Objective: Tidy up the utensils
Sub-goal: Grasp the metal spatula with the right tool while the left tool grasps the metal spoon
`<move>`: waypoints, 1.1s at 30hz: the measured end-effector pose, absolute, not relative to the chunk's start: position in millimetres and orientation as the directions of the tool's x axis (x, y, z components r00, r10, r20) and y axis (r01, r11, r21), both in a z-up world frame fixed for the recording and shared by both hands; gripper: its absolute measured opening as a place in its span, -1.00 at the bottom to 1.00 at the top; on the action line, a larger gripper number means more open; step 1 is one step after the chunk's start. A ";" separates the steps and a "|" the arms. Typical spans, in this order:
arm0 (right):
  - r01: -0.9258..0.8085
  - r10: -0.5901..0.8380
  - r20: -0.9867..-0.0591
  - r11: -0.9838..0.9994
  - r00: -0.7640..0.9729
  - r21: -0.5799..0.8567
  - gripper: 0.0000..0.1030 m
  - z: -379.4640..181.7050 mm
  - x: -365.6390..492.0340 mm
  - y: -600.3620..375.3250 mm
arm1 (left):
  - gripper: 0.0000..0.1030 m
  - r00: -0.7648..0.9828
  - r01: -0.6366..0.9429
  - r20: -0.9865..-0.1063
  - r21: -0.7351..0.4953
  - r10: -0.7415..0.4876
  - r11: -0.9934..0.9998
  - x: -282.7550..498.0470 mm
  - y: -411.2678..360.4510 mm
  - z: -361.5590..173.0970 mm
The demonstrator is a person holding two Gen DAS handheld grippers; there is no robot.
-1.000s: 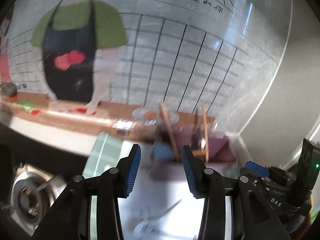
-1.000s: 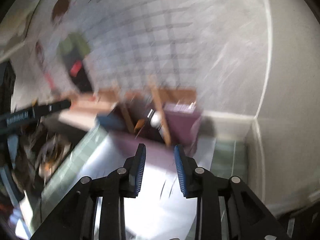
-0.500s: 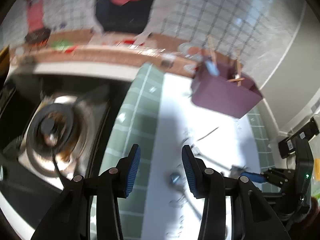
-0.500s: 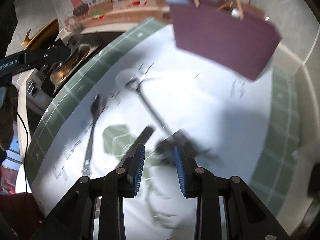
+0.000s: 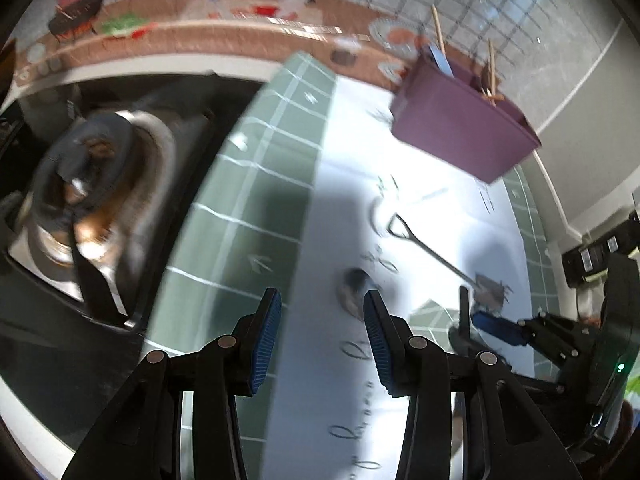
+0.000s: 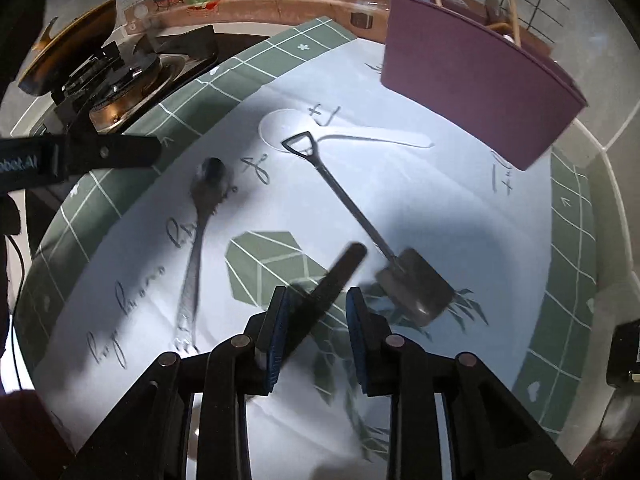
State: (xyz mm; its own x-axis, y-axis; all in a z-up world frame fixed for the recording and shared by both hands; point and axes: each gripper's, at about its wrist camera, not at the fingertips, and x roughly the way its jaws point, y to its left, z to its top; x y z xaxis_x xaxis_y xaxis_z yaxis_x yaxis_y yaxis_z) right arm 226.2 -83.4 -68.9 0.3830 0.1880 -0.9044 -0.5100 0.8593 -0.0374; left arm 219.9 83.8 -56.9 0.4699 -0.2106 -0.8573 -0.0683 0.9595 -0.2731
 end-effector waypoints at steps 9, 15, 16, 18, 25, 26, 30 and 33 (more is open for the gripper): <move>-0.485 0.181 -0.893 0.873 0.412 -0.047 -0.71 -66.5 229.8 -142.0 | -0.14 0.397 -0.078 -0.899 -0.236 -0.187 0.969 235.6 55.5 -80.3; -0.421 0.187 -0.888 0.907 0.420 -0.008 -0.71 -66.2 237.6 -176.2 | -0.14 0.398 -0.032 -0.902 -0.193 -0.165 0.981 251.2 36.5 -80.8; -0.419 0.190 -0.887 0.908 0.421 -0.004 -0.69 -66.3 237.1 -178.6 | -0.14 0.397 -0.021 -0.903 -0.188 -0.165 0.982 253.6 32.4 -81.0; -0.417 0.198 -0.884 0.909 0.424 0.003 -0.67 -66.7 235.7 -181.8 | -0.14 0.395 0.001 -0.903 -0.183 -0.168 0.983 257.6 25.7 -81.1; -0.419 0.229 -0.873 0.908 0.431 0.031 -0.42 -68.0 232.6 -180.1 | -0.14 0.402 0.150 -0.888 -0.178 -0.225 0.972 261.7 -1.9 -80.0; -0.419 0.230 -0.870 0.907 0.436 0.030 -0.39 -68.2 231.2 -179.3 | -0.14 0.407 0.165 -0.885 -0.171 -0.225 0.971 260.5 -3.0 -79.8; -0.420 0.228 -0.862 0.907 0.453 0.020 -0.24 -69.5 226.7 -174.2 | -0.13 0.428 0.174 -0.879 -0.146 -0.208 0.974 253.7 2.5 -80.9; -0.420 0.229 -0.862 0.907 0.453 0.021 -0.05 -70.5 224.0 -170.5 | -0.13 0.438 0.151 -0.875 -0.153 -0.205 0.977 249.6 10.8 -81.7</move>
